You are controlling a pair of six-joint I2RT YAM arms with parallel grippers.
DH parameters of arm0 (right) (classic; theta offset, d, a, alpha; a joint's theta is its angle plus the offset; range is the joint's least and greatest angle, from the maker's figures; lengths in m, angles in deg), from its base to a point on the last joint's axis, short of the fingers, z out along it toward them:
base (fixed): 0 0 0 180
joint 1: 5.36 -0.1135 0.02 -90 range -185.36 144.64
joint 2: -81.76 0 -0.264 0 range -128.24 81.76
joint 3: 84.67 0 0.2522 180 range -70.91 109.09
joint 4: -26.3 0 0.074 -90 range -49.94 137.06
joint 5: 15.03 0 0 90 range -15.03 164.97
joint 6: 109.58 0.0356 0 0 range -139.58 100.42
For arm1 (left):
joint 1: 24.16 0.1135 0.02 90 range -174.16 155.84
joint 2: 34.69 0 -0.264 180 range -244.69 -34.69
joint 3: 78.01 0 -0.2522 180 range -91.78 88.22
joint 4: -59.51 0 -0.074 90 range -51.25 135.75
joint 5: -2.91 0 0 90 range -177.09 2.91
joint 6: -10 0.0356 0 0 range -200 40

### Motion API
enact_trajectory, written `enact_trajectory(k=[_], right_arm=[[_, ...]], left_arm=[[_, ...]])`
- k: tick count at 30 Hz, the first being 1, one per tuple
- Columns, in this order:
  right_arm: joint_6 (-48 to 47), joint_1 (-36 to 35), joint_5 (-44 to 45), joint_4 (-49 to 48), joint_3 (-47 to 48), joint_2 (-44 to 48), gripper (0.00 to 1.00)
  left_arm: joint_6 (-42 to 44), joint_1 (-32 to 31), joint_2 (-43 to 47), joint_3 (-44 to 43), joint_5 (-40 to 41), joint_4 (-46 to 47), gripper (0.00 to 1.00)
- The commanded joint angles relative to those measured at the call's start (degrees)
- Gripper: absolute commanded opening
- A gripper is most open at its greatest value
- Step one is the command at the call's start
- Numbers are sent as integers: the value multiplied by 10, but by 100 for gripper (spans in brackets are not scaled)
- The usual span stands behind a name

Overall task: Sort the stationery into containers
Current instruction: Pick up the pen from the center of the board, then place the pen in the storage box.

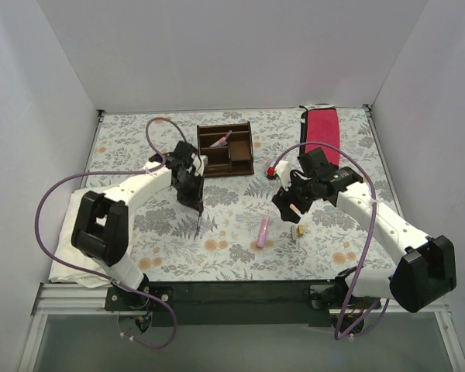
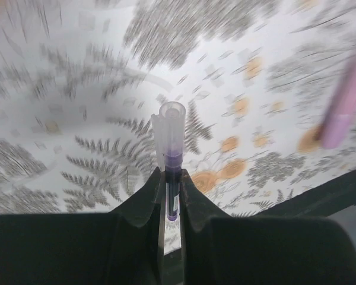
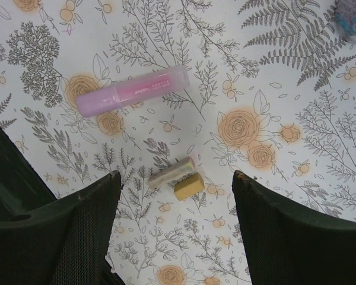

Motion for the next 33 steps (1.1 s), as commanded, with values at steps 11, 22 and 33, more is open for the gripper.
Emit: enact_trajectory(k=[11, 22, 33], right_arm=[[-29, 9, 52, -18, 86, -54, 80], [-32, 16, 100, -10, 97, -49, 80], [-40, 27, 104, -9, 98, -61, 80]], left_arm=[[281, -2, 108, -210, -68, 238, 0], [295, 3, 39, -80, -24, 660, 0], [303, 7, 1, -70, 1, 706, 0]])
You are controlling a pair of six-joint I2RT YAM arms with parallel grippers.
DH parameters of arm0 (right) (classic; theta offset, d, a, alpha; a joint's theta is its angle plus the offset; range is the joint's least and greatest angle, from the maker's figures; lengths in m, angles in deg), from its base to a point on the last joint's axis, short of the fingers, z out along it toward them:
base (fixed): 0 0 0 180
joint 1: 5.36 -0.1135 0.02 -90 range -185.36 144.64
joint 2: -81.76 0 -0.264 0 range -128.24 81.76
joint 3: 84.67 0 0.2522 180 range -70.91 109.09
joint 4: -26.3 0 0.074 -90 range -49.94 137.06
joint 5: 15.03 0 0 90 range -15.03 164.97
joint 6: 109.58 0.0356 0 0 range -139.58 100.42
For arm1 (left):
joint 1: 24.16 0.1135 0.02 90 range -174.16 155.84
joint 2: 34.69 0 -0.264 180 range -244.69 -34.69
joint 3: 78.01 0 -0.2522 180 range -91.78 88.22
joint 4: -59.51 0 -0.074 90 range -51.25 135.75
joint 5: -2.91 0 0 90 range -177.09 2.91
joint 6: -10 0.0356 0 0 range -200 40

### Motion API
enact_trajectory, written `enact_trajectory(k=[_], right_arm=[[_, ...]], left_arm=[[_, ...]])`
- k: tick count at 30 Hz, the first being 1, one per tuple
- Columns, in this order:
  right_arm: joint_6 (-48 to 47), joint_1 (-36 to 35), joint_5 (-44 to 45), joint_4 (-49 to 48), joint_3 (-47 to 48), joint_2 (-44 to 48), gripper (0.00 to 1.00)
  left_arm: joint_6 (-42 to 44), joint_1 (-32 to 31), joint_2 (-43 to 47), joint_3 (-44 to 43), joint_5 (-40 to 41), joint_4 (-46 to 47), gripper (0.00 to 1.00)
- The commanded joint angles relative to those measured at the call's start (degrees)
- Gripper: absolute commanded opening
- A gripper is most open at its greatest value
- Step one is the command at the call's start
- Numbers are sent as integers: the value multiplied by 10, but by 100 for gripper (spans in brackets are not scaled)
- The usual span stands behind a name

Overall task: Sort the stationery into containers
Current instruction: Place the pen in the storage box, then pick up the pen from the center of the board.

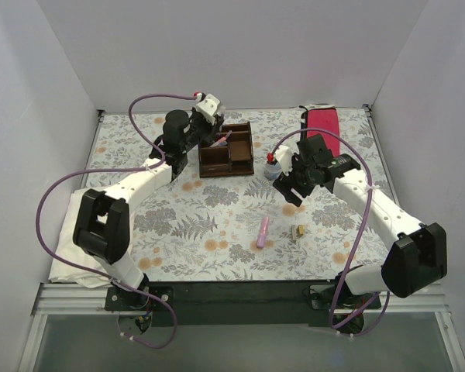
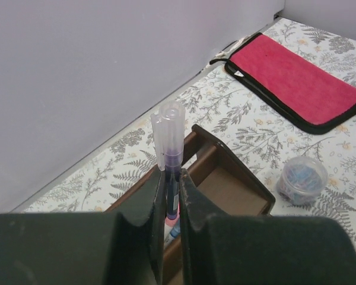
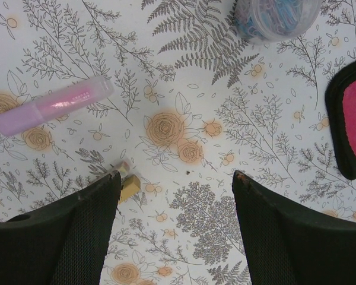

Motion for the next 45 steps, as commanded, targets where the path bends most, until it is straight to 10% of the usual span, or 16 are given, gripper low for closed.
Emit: enact_trajectory(k=[1, 24, 30, 37, 45], right_arm=[[-8, 4, 3, 1, 24, -3, 80], [-8, 7, -6, 4, 24, -5, 80], [-7, 8, -10, 4, 17, -3, 80], [-16, 4, -51, 12, 7, -6, 80], [-272, -86, -74, 24, -20, -30, 82]], left_arm=[[19, 5, -9, 10, 21, 50, 0], [63, 22, -71, 60, 72, 102, 0], [60, 22, -59, 59, 84, 86, 39], [2, 22, 23, 25, 69, 68, 53], [-37, 24, 145, 12, 201, -64, 72]])
